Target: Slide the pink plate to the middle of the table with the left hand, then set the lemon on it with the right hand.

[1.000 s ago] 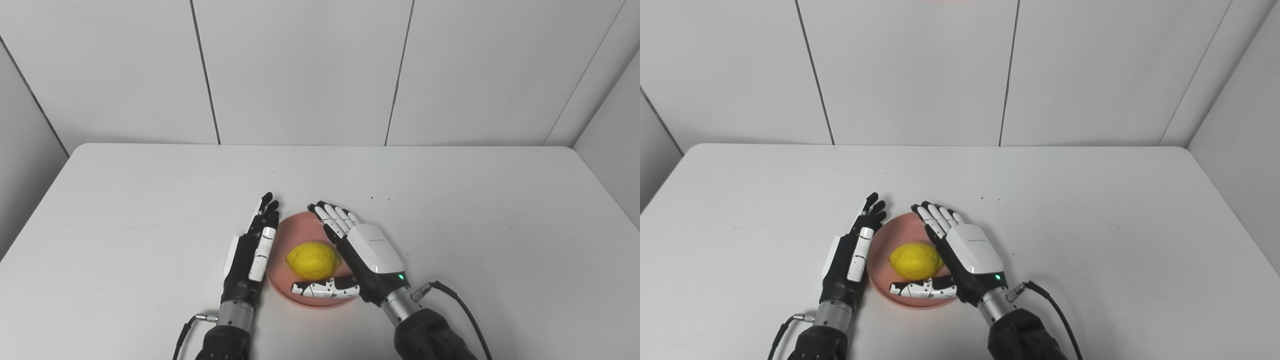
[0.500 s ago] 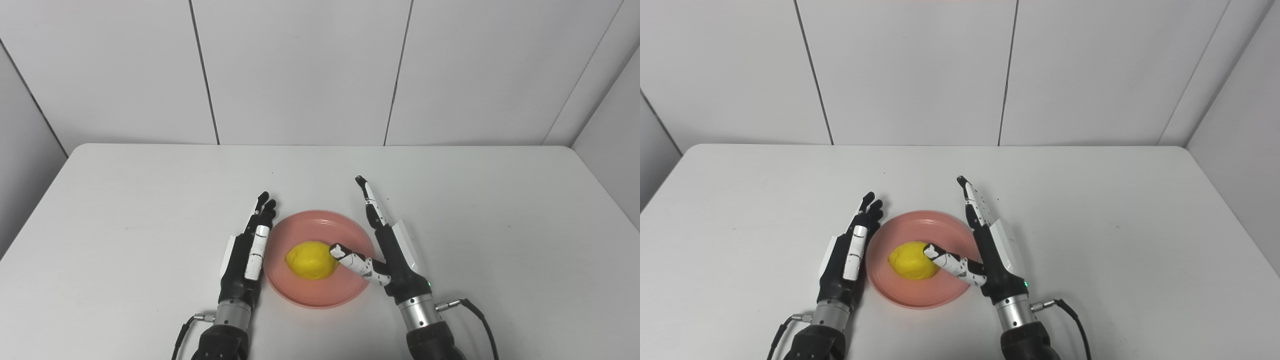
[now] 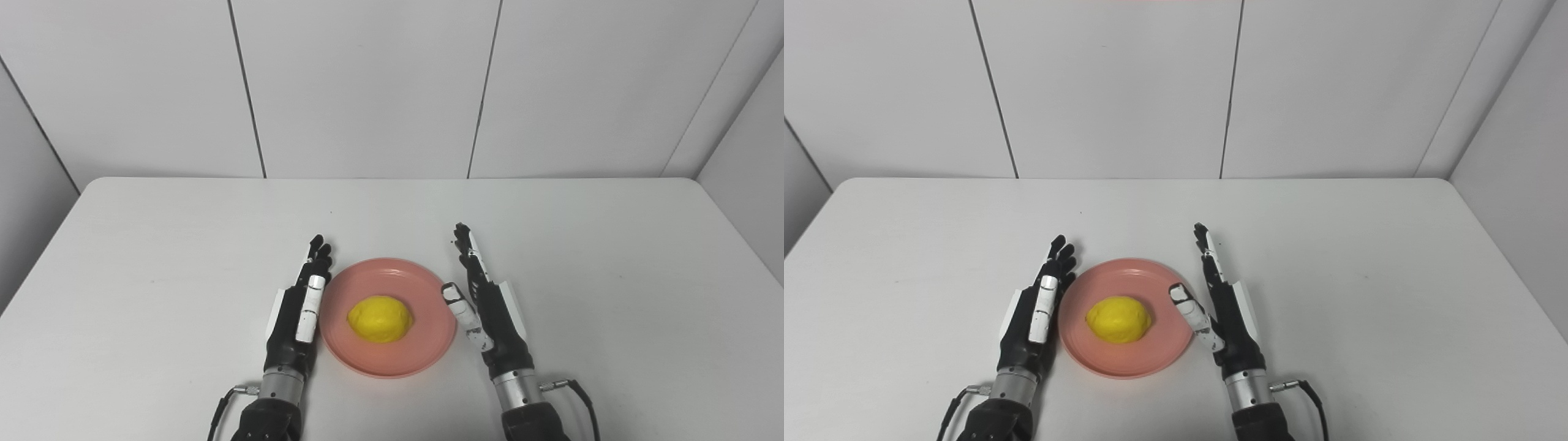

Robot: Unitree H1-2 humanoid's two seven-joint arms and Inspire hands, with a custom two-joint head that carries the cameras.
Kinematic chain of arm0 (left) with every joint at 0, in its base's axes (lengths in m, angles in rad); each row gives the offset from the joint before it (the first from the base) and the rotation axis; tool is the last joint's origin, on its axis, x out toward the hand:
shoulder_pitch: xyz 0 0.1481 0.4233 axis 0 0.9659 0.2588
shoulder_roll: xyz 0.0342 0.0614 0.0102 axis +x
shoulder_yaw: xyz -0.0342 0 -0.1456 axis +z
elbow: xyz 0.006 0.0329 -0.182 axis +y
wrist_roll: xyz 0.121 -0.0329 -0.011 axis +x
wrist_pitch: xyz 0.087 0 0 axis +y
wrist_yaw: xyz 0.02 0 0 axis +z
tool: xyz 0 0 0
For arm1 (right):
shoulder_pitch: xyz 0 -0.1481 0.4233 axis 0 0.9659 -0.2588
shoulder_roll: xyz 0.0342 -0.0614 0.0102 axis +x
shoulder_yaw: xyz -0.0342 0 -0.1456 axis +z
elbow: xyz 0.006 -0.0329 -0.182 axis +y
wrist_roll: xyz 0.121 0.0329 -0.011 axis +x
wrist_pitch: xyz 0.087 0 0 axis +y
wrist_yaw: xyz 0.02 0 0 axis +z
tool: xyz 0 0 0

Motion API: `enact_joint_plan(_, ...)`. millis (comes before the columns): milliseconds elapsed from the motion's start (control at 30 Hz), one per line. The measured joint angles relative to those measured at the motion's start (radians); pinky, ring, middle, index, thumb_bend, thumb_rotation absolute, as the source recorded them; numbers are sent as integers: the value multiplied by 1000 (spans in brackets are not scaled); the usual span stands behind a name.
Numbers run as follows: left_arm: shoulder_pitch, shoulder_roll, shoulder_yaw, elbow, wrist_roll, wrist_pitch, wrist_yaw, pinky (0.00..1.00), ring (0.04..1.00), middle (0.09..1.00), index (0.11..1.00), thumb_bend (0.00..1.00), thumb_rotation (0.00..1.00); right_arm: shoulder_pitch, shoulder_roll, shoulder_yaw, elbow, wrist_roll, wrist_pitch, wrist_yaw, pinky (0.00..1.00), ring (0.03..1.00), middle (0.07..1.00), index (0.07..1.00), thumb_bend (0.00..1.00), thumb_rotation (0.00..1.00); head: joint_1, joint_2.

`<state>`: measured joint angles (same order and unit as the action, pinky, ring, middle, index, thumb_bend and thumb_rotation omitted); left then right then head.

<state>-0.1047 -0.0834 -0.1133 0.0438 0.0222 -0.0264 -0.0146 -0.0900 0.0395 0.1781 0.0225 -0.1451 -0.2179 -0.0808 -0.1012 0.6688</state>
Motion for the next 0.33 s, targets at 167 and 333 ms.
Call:
enact_joint_plan(167, 13, 27, -1, -24, 0, 10, -17, 1000, 1000, 1000, 1000, 727, 1000, 1, 14, -24, 0, 65, 1, 21, 1000, 1000, 1000, 1000, 698, 998, 8, -3)
enact_joint_plan(333, 25, 37, -2, -39, 0, 15, -21, 1000, 1000, 1000, 1000, 726, 1000, 2, 20, -37, 0, 97, 4, 35, 1000, 1000, 1000, 1000, 688, 1000, 9, -5)
